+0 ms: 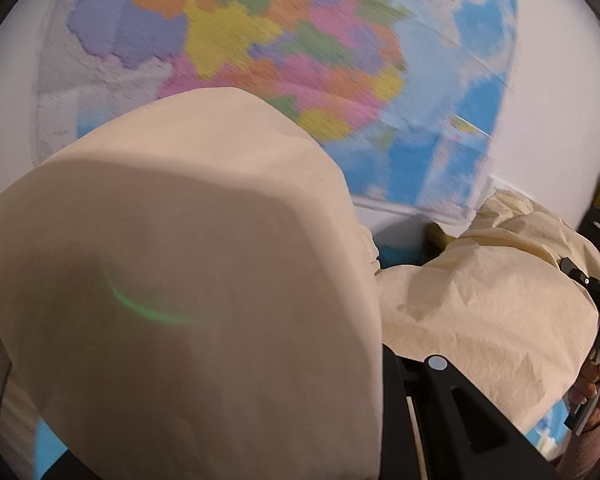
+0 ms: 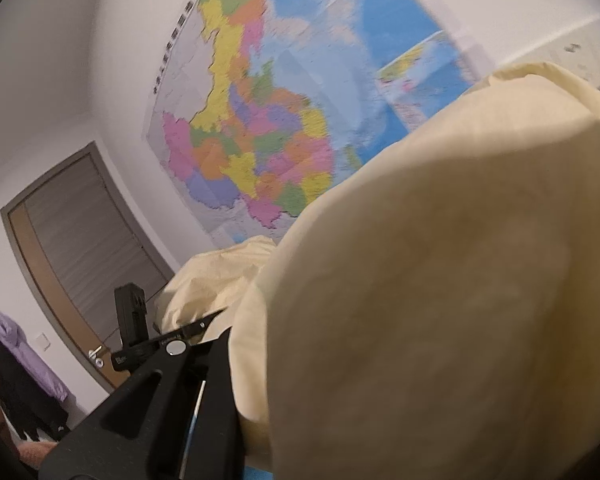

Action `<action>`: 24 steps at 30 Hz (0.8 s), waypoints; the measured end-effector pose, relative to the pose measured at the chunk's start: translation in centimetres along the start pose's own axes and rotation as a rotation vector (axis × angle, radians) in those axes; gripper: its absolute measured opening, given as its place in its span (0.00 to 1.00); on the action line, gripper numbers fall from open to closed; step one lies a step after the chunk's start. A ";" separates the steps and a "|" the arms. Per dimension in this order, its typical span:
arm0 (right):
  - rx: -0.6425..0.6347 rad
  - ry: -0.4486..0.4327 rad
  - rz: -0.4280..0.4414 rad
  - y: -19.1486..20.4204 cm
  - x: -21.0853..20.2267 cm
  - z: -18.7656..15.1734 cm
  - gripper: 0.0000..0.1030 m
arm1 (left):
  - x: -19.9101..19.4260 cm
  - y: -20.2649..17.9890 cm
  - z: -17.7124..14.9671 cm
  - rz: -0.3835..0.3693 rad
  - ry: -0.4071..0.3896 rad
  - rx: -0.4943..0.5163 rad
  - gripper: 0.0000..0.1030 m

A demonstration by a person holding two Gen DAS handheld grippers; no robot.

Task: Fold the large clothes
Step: 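Grasp the cream shirt bundle with both tools and lift it up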

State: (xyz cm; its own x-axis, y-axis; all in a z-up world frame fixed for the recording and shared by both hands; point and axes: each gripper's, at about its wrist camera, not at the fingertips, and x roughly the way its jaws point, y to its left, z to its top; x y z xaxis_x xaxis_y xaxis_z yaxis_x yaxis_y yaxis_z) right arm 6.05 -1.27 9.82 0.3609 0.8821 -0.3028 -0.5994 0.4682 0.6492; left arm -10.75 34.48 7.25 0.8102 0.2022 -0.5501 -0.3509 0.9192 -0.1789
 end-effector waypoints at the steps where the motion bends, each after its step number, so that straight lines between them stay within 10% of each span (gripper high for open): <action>1: -0.006 0.012 0.016 0.4 1.5 0.4 0.11 | -0.1 0.7 0.6 0.028 -0.009 -0.002 0.14; 24: -0.153 0.172 0.143 8.0 28.9 -2.0 0.11 | 4.1 24.0 9.3 0.439 -0.060 -0.192 0.14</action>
State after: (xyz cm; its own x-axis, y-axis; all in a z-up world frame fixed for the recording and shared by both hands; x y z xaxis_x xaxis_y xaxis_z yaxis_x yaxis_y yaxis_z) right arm 10.26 28.03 4.87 0.1455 0.9297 -0.3384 -0.7416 0.3289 0.5847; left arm -11.50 60.50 8.29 0.5901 0.5815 -0.5600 -0.7415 0.6648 -0.0911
